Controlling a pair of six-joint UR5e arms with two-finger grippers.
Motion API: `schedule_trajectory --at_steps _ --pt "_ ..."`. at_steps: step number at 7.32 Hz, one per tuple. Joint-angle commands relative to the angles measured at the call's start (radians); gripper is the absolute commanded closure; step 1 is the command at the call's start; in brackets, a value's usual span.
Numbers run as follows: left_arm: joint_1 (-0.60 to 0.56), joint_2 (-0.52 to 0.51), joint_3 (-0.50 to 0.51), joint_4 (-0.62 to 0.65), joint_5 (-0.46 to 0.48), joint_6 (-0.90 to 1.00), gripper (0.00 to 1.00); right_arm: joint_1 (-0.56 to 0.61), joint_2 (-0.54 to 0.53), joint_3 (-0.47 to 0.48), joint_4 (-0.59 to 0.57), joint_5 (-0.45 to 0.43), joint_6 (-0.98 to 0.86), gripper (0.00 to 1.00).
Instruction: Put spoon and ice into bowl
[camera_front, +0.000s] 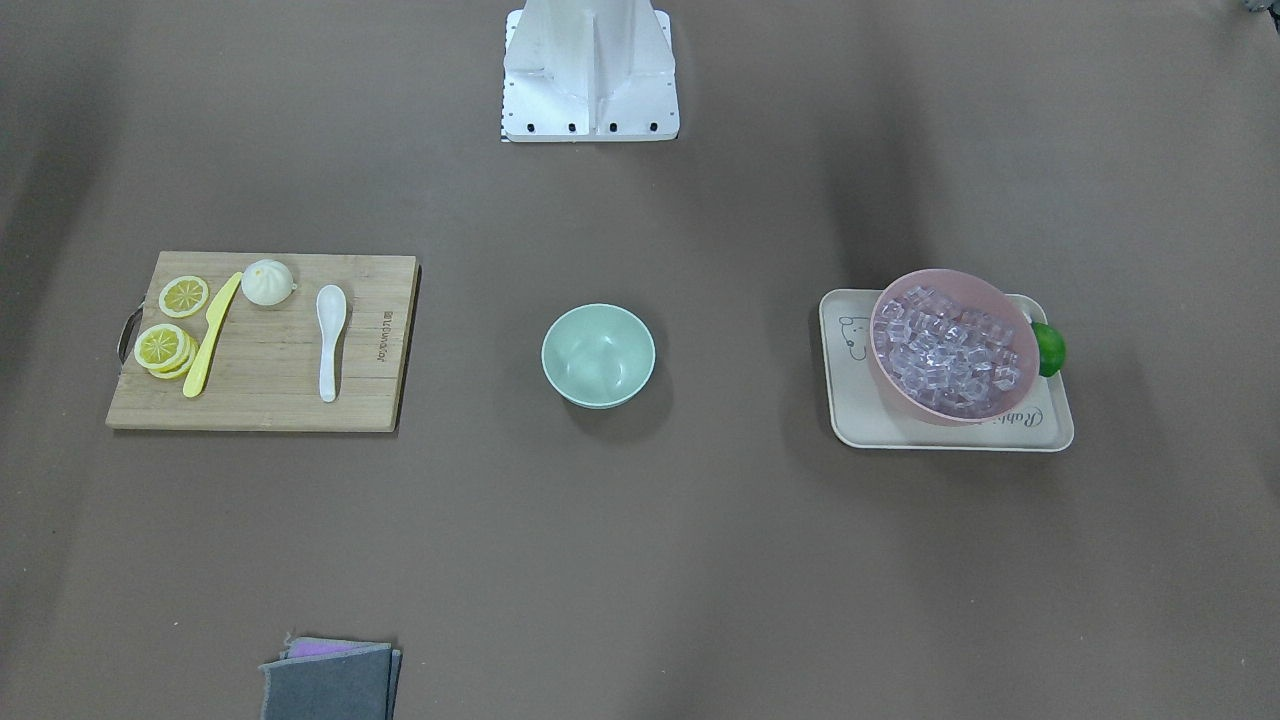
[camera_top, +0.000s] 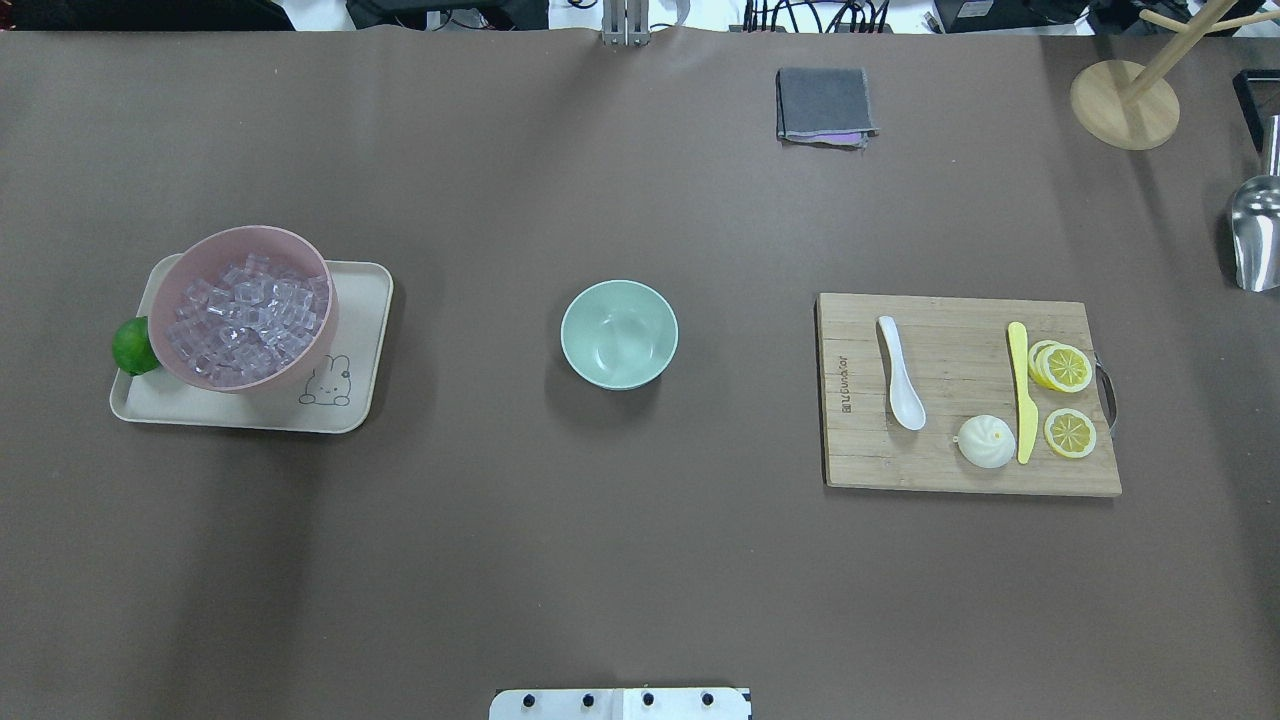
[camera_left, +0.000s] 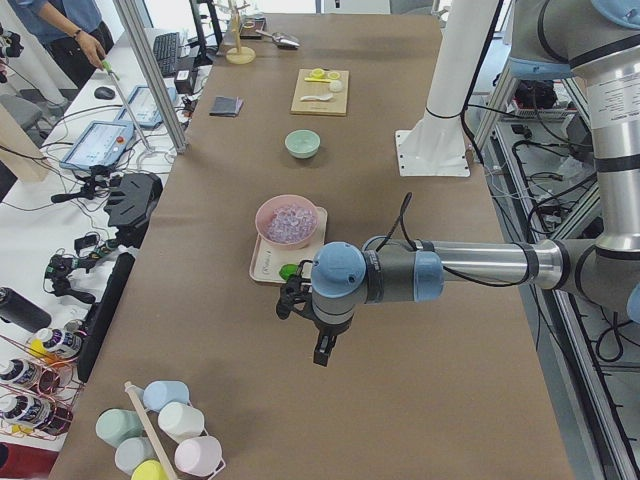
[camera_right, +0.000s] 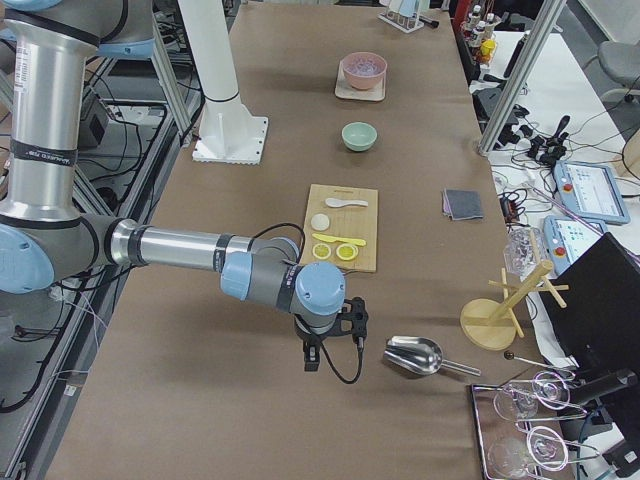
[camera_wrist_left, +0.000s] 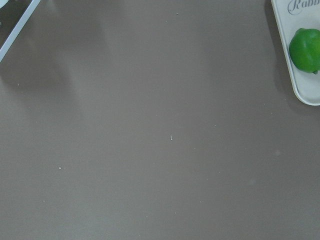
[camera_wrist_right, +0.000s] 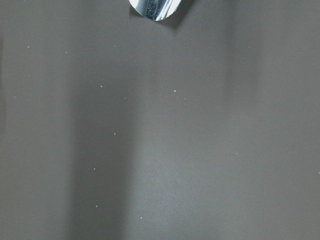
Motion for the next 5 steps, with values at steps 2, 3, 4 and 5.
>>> schedule_trajectory --at_steps 2,3,4,5 --pt "-0.001 0.003 -0.001 -0.069 -0.035 0.007 0.02 0.0 0.009 0.002 0.001 -0.001 0.003 0.0" --pt "-0.001 0.003 -0.001 -0.071 -0.037 0.008 0.02 0.0 0.007 -0.004 0.036 0.001 0.001 0.0" --pt "-0.001 0.003 0.006 -0.074 -0.081 0.005 0.02 0.0 -0.005 -0.005 0.076 -0.001 0.001 0.0" --pt "-0.001 0.003 0.003 -0.074 -0.119 0.007 0.02 0.0 -0.003 -0.002 0.079 0.004 0.004 0.0"
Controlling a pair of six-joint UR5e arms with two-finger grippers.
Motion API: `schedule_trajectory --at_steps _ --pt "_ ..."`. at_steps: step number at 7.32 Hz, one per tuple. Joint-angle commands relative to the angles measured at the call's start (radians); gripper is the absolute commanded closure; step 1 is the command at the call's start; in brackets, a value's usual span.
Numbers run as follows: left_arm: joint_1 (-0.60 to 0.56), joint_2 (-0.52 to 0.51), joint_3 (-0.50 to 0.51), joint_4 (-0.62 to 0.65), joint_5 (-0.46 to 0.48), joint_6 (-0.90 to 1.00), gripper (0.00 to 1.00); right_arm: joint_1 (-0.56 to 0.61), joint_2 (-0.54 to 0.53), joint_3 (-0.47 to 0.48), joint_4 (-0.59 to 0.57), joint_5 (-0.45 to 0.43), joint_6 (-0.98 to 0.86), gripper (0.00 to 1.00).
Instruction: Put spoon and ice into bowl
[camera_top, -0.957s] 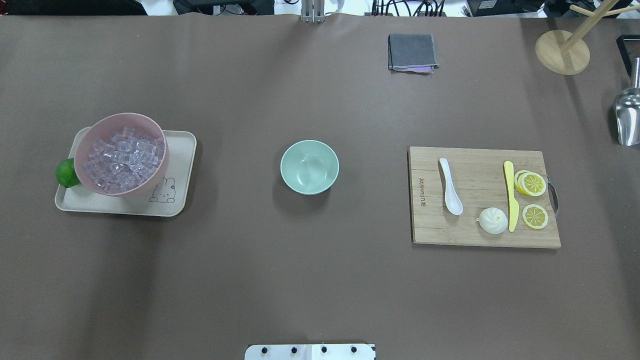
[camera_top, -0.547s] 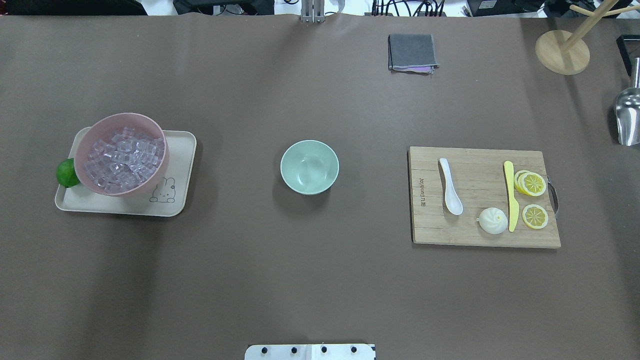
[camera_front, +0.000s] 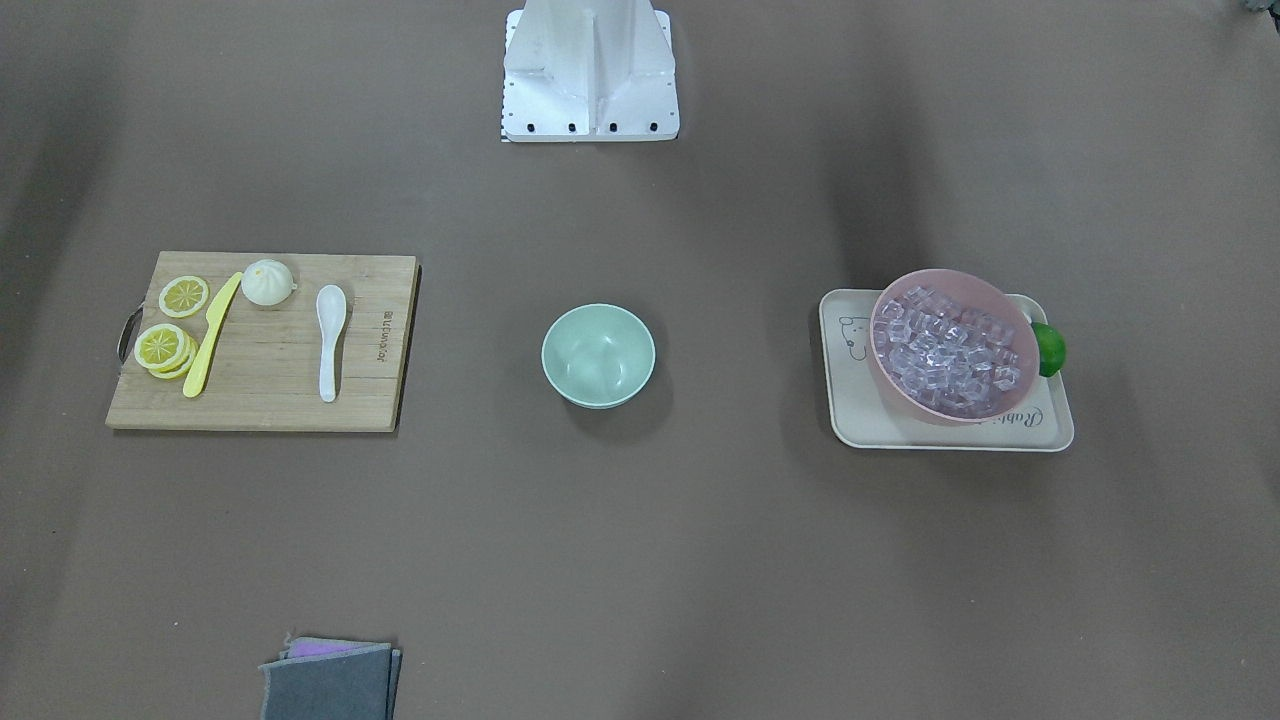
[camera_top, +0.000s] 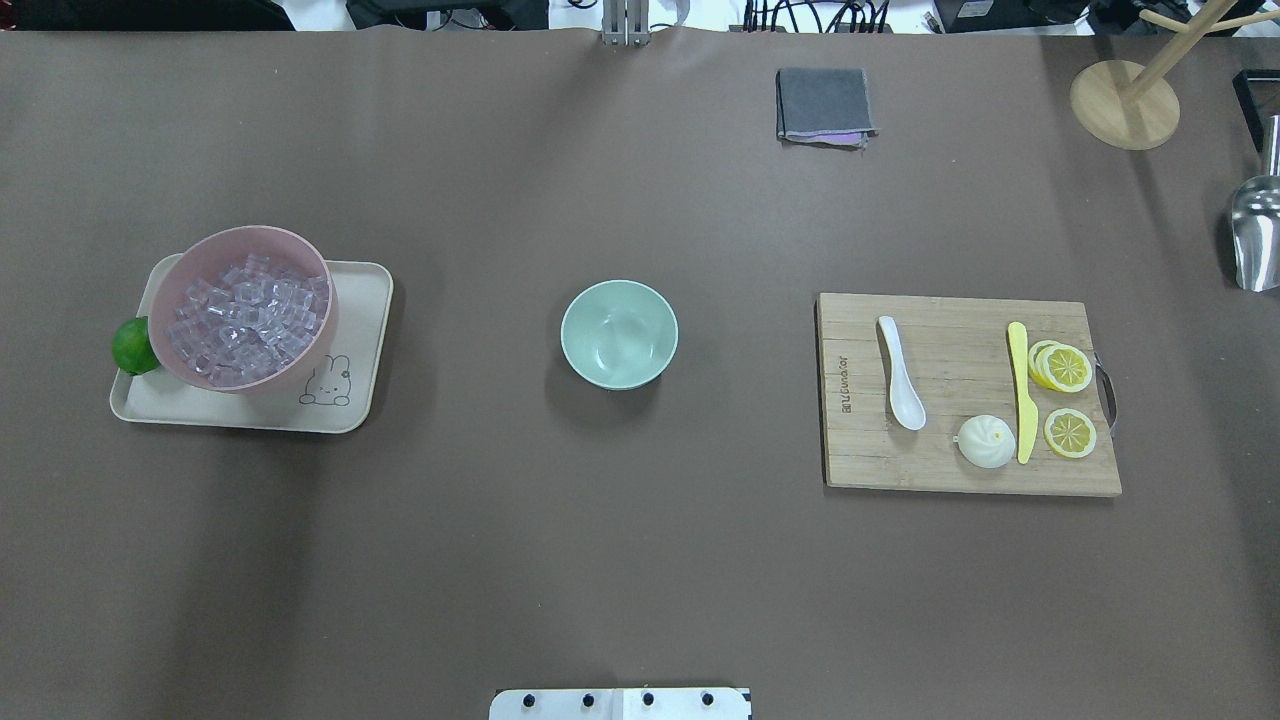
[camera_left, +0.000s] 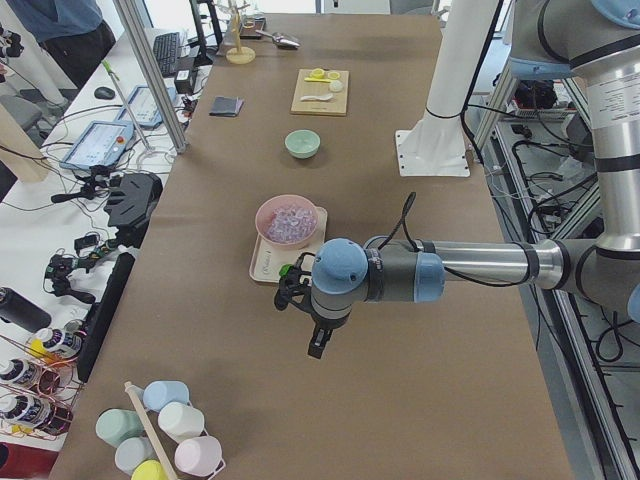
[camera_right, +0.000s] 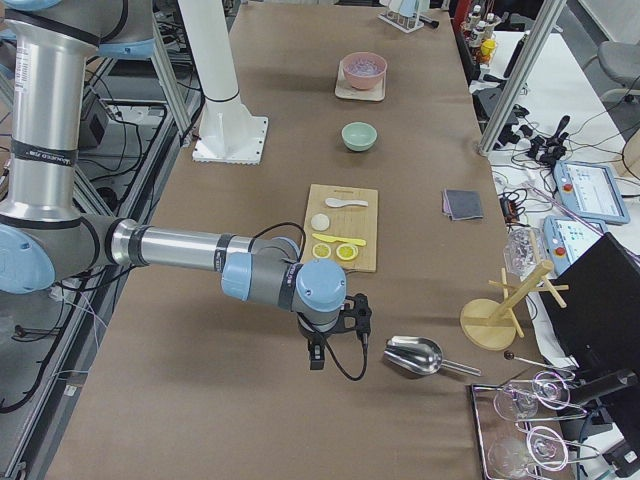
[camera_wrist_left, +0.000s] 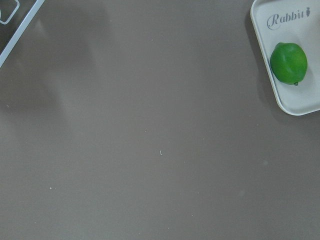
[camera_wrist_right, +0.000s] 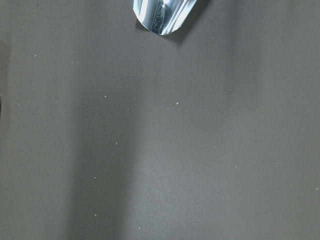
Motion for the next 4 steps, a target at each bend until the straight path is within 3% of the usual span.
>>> schedule_trajectory --at_steps 1,2,4 --pt "0.0 0.002 0.0 -0.004 -0.046 0.0 0.02 0.0 -0.003 0.007 0.02 0.05 0.001 0.0" --pt "0.0 0.006 0.001 -0.001 -0.046 -0.01 0.02 0.0 0.0 0.012 0.023 0.124 0.001 0.0" --pt "0.0 0.002 -0.005 -0.001 -0.047 -0.042 0.02 -0.015 0.006 0.083 0.032 0.134 0.103 0.0"
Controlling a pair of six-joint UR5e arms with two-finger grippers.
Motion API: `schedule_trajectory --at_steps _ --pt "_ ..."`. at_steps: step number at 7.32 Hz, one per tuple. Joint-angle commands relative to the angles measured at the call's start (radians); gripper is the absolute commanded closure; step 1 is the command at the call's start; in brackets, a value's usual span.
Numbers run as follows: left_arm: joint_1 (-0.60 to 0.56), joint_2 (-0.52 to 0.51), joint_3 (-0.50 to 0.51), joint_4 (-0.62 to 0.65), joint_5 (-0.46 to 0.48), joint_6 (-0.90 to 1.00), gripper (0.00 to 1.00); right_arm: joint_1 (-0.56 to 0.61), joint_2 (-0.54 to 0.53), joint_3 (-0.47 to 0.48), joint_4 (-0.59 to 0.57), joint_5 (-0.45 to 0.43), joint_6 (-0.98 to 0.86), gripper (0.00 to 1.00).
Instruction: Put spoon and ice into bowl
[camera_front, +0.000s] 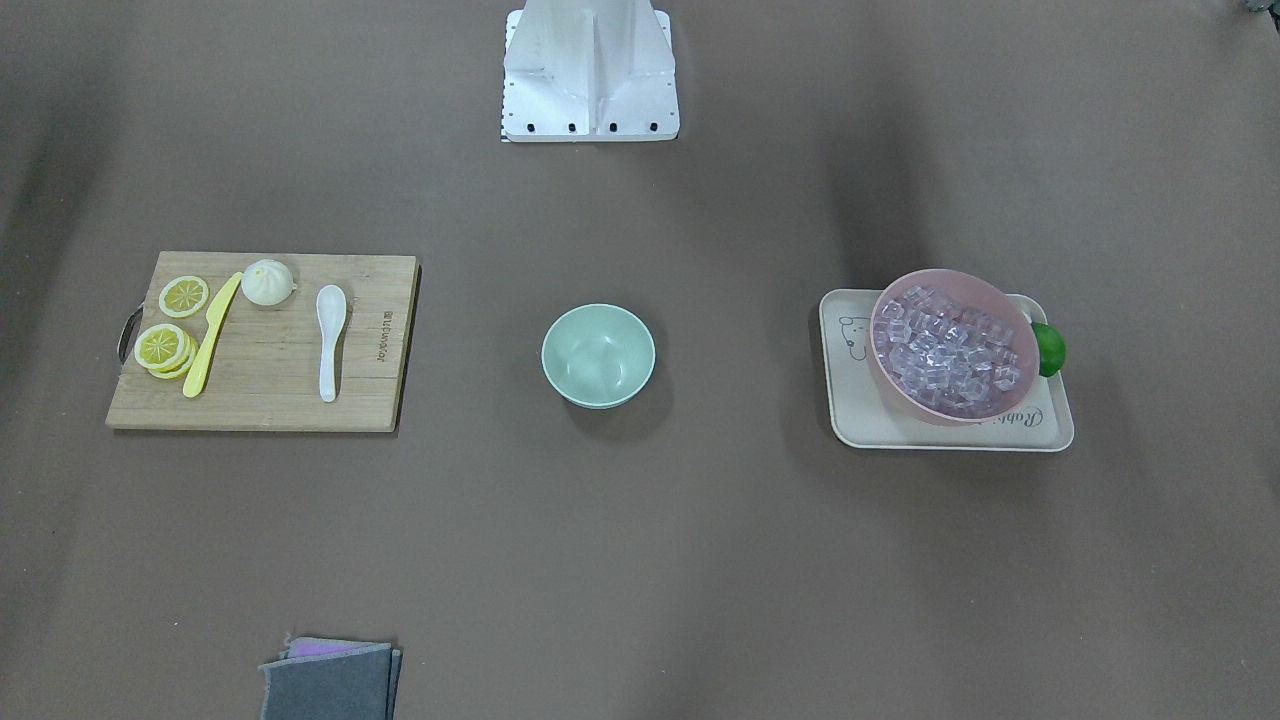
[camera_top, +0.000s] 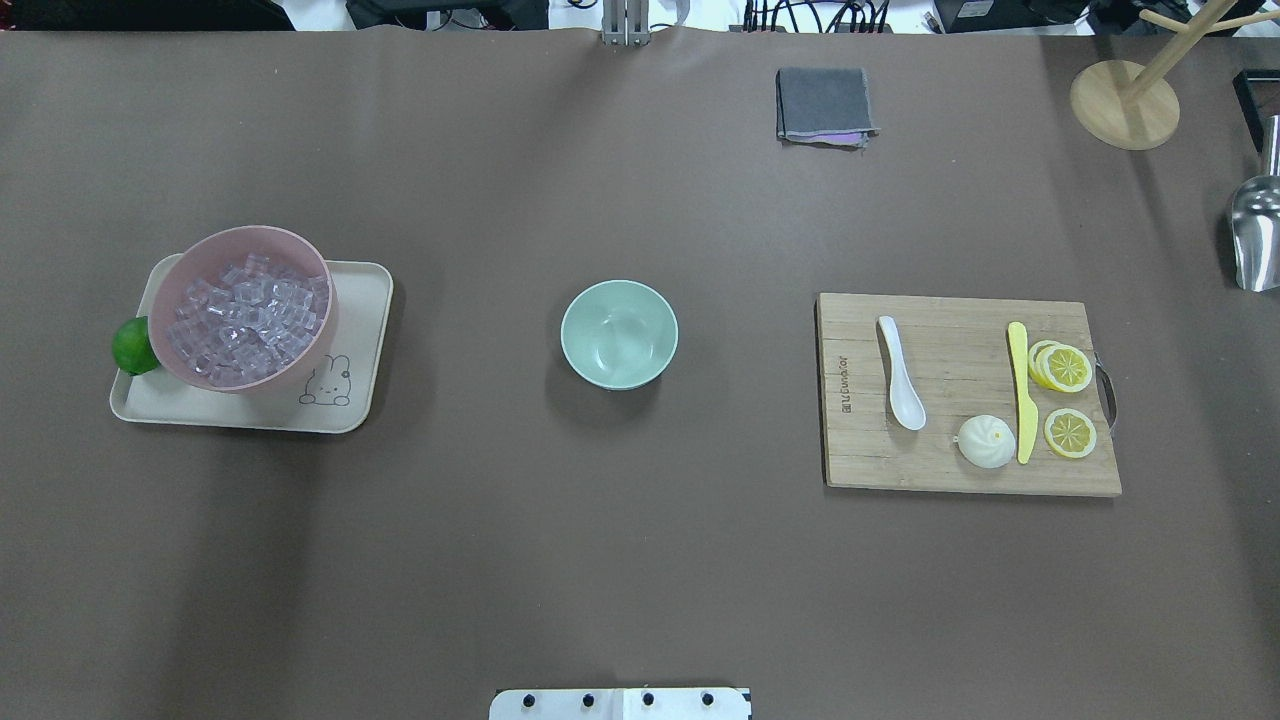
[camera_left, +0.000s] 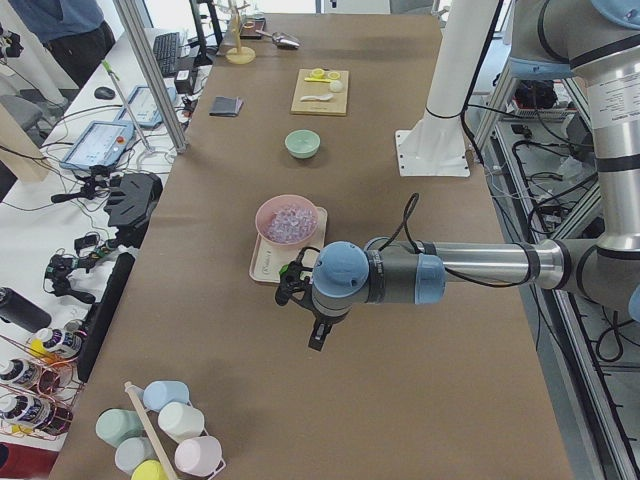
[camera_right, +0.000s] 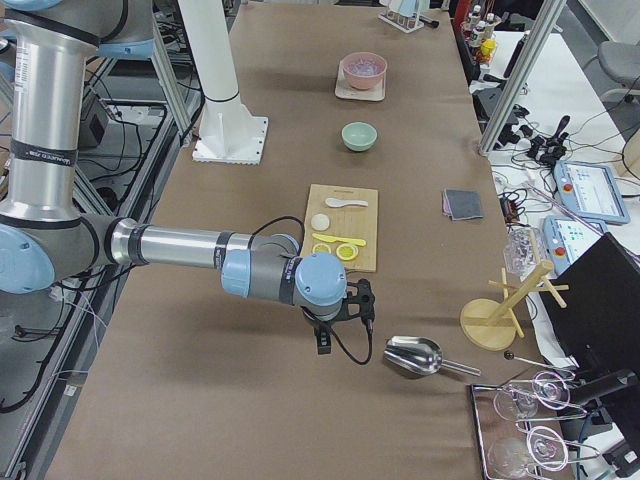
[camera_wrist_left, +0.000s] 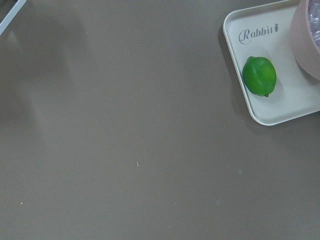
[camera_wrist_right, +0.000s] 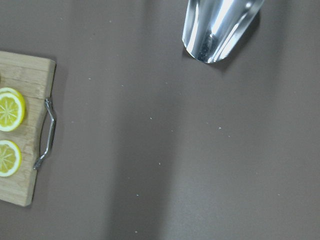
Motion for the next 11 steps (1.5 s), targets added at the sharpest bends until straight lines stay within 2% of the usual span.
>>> schedule_trajectory --at_steps 1,2,3,5,6,7,11 --pt "0.002 -0.011 -0.028 -0.003 -0.005 -0.106 0.02 -0.046 0.003 0.114 0.017 0.014 0.225 0.0" --pt "0.006 -0.014 -0.054 -0.029 -0.003 -0.166 0.02 -0.105 0.003 0.162 0.071 0.009 0.382 0.0" --pt "0.009 -0.02 -0.056 -0.088 -0.006 -0.263 0.02 -0.171 0.003 0.167 0.188 0.002 0.531 0.0" --pt "0.064 -0.022 -0.056 -0.258 -0.006 -0.455 0.02 -0.318 0.005 0.167 0.417 -0.07 0.823 0.01" --pt "0.118 -0.057 -0.059 -0.276 -0.005 -0.583 0.02 -0.398 0.032 0.167 0.471 -0.117 0.932 0.01" --pt "0.152 -0.077 -0.059 -0.3 -0.003 -0.65 0.02 -0.467 0.085 0.168 0.473 -0.156 1.02 0.01" --pt "0.273 -0.201 -0.051 -0.3 0.012 -0.802 0.02 -0.829 0.305 0.139 0.461 -0.441 1.226 0.22"
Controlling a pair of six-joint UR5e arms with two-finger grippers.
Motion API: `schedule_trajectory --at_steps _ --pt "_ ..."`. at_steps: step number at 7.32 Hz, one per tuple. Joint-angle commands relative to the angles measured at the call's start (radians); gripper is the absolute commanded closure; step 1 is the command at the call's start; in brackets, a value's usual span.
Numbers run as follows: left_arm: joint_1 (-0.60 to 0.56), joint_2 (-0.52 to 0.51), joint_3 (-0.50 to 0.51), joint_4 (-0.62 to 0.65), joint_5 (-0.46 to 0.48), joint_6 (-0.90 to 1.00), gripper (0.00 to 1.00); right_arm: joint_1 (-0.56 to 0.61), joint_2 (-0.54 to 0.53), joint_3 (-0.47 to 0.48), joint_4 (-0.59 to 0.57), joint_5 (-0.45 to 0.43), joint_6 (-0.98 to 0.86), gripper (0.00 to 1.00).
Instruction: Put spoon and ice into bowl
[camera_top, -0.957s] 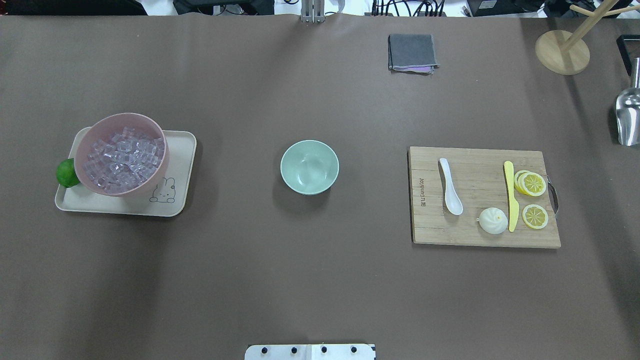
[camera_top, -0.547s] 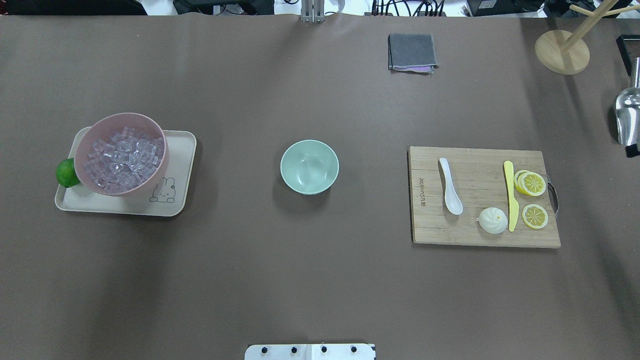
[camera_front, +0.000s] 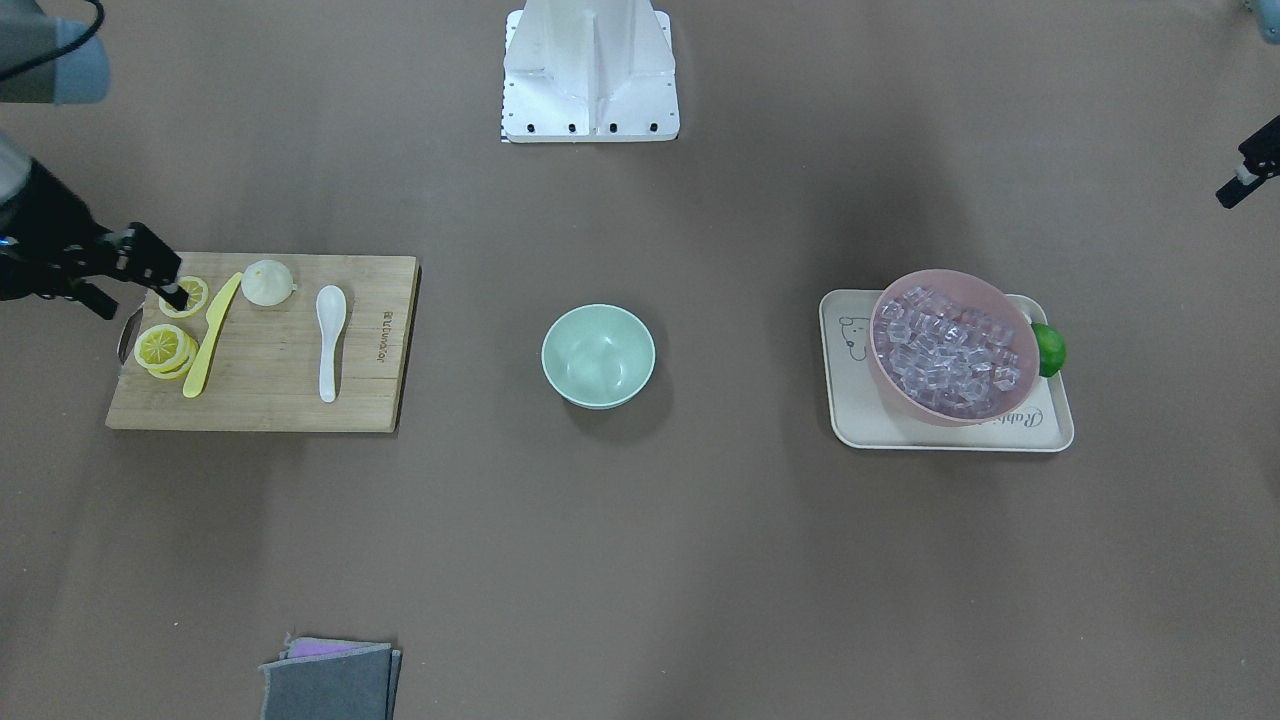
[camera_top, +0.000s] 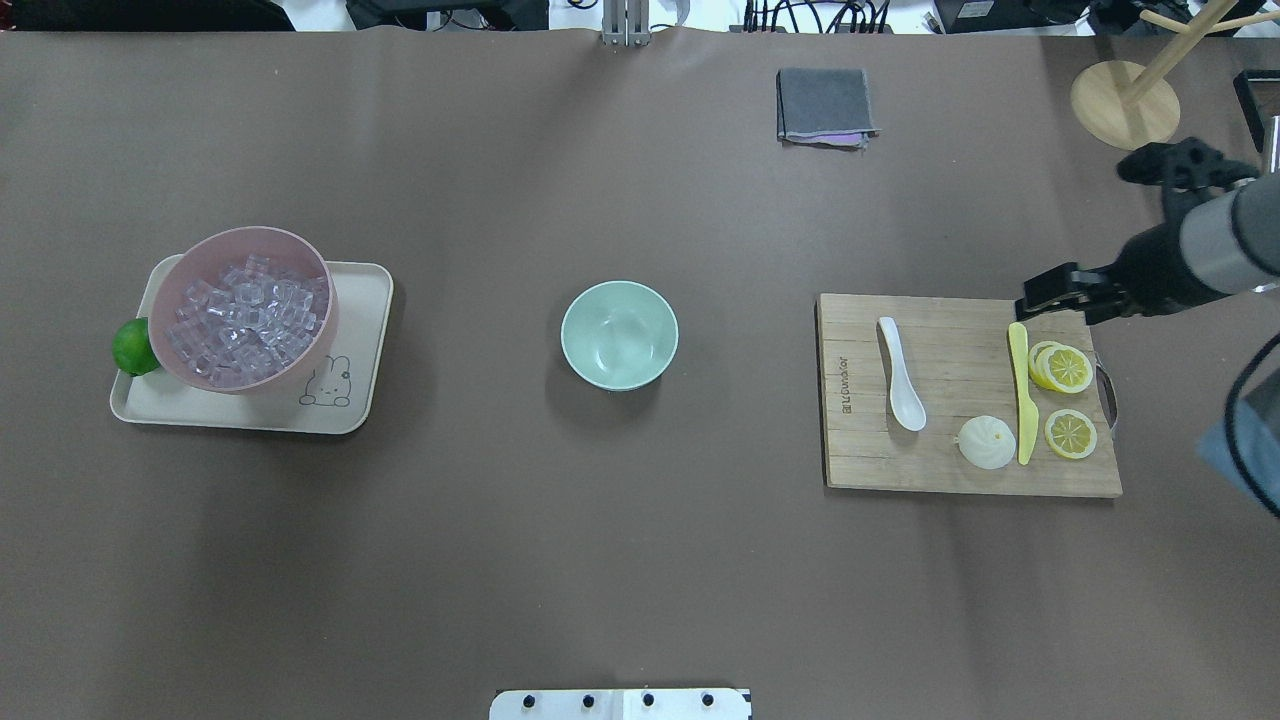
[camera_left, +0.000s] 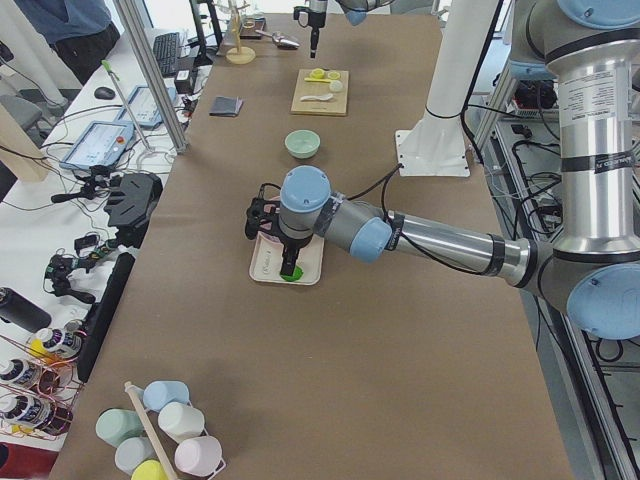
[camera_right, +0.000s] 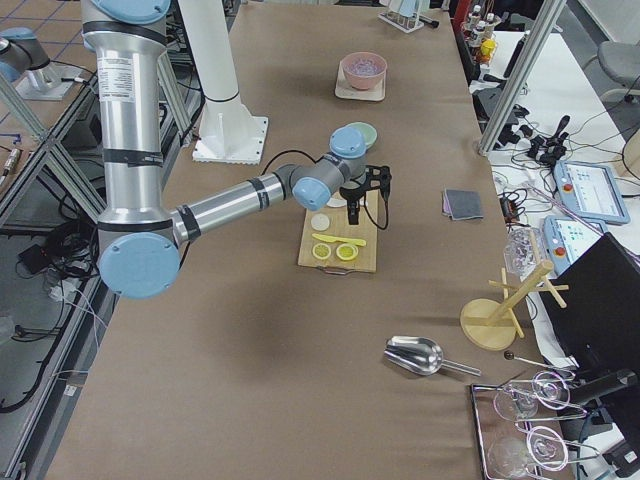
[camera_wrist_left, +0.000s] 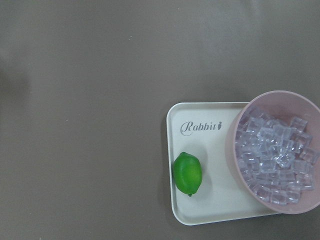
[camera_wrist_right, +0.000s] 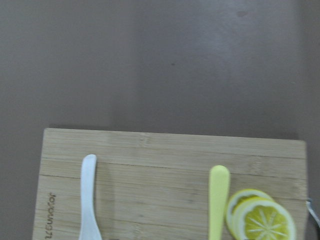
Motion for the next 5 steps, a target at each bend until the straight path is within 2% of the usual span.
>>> schedule_trajectory --at_steps 1,3,4,5 --pt "0.06 -0.051 0.006 0.001 0.008 -0.059 0.02 -0.147 0.086 -0.039 -0.002 -0.13 0.053 0.28" --pt "0.081 -0.057 0.005 0.0 0.006 -0.089 0.02 -0.177 0.174 -0.139 0.001 -0.141 0.053 0.36" --pt "0.081 -0.057 0.003 0.0 0.006 -0.09 0.02 -0.181 0.191 -0.162 -0.002 -0.141 0.041 0.43" --pt "0.081 -0.056 0.003 0.0 0.006 -0.09 0.02 -0.191 0.194 -0.179 -0.001 -0.149 0.039 0.44"
